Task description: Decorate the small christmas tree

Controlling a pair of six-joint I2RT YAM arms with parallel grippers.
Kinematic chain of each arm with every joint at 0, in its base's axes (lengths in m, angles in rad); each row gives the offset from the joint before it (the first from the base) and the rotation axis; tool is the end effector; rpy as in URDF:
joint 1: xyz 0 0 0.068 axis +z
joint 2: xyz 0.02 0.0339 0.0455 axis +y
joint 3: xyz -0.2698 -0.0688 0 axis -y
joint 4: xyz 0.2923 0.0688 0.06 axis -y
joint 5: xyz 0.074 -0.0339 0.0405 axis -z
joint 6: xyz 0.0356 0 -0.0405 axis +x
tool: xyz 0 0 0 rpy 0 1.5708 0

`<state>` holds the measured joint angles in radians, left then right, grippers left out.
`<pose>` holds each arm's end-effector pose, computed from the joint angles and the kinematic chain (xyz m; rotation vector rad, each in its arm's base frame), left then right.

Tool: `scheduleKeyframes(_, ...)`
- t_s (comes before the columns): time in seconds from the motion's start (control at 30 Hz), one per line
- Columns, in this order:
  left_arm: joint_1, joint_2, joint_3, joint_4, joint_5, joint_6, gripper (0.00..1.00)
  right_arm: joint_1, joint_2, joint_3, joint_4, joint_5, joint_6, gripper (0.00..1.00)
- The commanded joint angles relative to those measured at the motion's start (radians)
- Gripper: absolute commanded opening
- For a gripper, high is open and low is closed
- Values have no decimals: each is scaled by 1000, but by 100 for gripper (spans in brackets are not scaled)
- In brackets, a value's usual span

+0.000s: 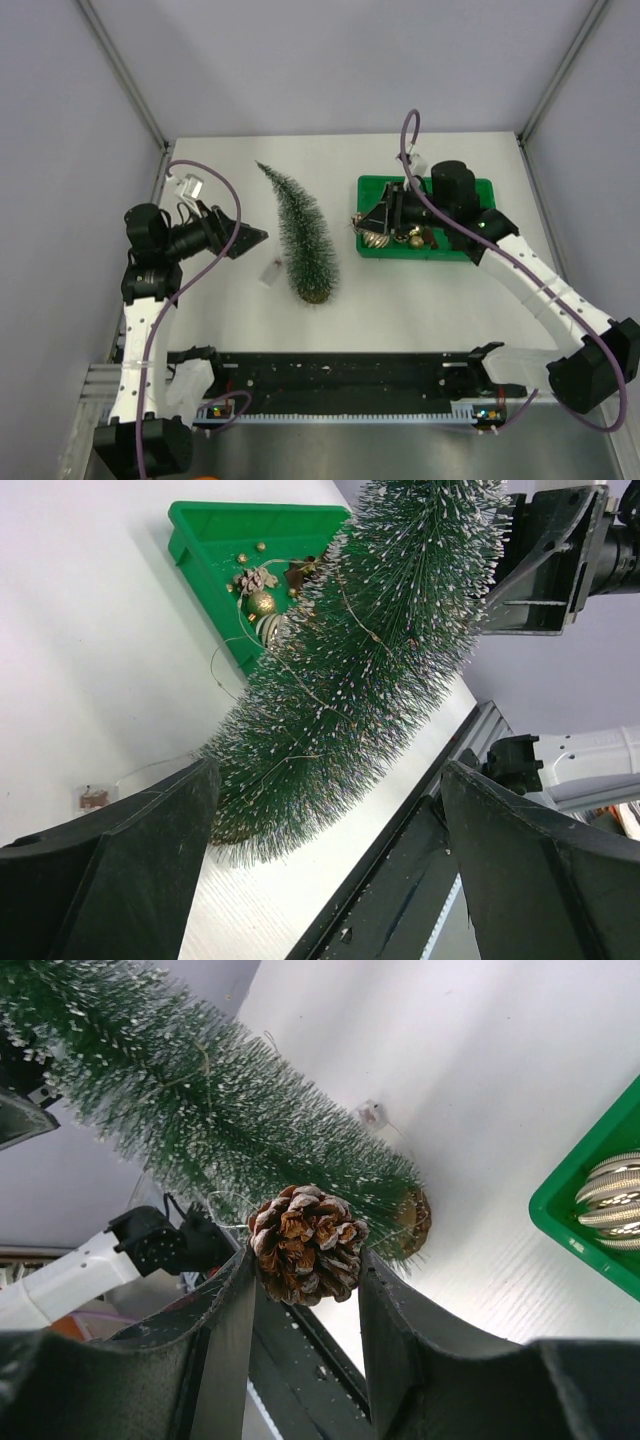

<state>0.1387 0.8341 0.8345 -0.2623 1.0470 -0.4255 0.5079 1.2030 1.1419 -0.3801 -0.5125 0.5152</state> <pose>0.2218 -0.0002 0.3497 0.2481 1.8289 -1.1491 0.2653 0.1677 0.3624 -0.3442 2.1212 1.1419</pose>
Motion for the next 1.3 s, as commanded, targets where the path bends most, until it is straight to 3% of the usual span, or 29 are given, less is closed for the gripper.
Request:
scheduleKeyframes(0.0, -8, 2, -2, 54, 2, -24, 99, 14, -22, -31, 76, 23, -17, 35)
scheduleKeyframes(0.5, -89, 103, 20, 95, -15, -72, 98, 32, -28, -79, 141, 12, 8, 34)
scheduleKeyframes(1.07, -171, 189, 17, 310, -5, -203, 84, 86, 27, -54, 176, 42, 36, 33)
scheduleKeyframes(1.27, -182, 180, -43, 403, 2, -254, 69, 101, 52, -51, 185, 51, 40, 33)
